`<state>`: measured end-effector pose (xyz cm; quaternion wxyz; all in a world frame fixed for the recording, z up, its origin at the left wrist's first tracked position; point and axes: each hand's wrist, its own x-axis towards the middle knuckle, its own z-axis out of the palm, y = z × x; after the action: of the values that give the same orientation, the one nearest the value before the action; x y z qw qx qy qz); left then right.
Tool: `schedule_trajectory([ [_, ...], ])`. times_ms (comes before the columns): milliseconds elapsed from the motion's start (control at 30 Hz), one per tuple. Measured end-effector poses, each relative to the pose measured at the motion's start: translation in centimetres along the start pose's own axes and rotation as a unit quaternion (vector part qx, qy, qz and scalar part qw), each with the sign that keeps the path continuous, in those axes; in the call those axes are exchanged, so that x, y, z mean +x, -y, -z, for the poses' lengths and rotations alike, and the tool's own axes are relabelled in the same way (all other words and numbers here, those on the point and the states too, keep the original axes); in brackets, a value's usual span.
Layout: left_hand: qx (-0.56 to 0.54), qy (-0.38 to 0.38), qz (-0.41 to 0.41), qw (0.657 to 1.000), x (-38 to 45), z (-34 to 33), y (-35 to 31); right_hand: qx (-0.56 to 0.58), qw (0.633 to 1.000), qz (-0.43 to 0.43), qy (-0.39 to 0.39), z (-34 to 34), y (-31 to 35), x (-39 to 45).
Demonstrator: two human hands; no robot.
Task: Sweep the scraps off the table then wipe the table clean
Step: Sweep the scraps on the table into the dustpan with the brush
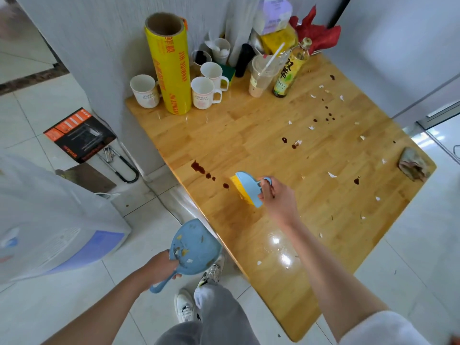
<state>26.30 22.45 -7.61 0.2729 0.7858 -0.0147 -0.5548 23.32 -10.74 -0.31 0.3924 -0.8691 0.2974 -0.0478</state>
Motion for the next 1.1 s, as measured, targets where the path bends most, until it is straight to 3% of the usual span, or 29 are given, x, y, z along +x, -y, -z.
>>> schedule_trajectory([
  [233,0.03,0.003,-0.007,1.0,-0.4,-2.1,1.5,0.026,1.0,-0.016,0.007,0.6,-1.0,-6.9],
  [367,0.027,0.014,-0.014,0.999,-0.4,-3.5,0.5,0.083,0.995,-0.049,-0.03,2.5,-1.6,-8.7],
  [600,0.009,0.014,-0.02,1.0,1.3,-5.6,-0.5,0.067,0.987,-0.057,-0.131,8.7,-3.8,-5.9],
  [767,-0.013,0.007,-0.006,1.0,2.1,-6.3,-1.4,-0.035,0.981,-0.049,-0.187,12.9,-7.4,-0.1],
  [933,-0.039,-0.006,-0.002,0.999,1.8,-7.1,-2.2,-0.137,0.985,-0.036,-0.096,13.3,-9.1,4.5],
  [1100,-0.028,-0.011,0.013,0.999,1.8,-7.6,-2.6,-0.142,0.989,0.029,-0.024,11.1,-9.2,0.5],
])
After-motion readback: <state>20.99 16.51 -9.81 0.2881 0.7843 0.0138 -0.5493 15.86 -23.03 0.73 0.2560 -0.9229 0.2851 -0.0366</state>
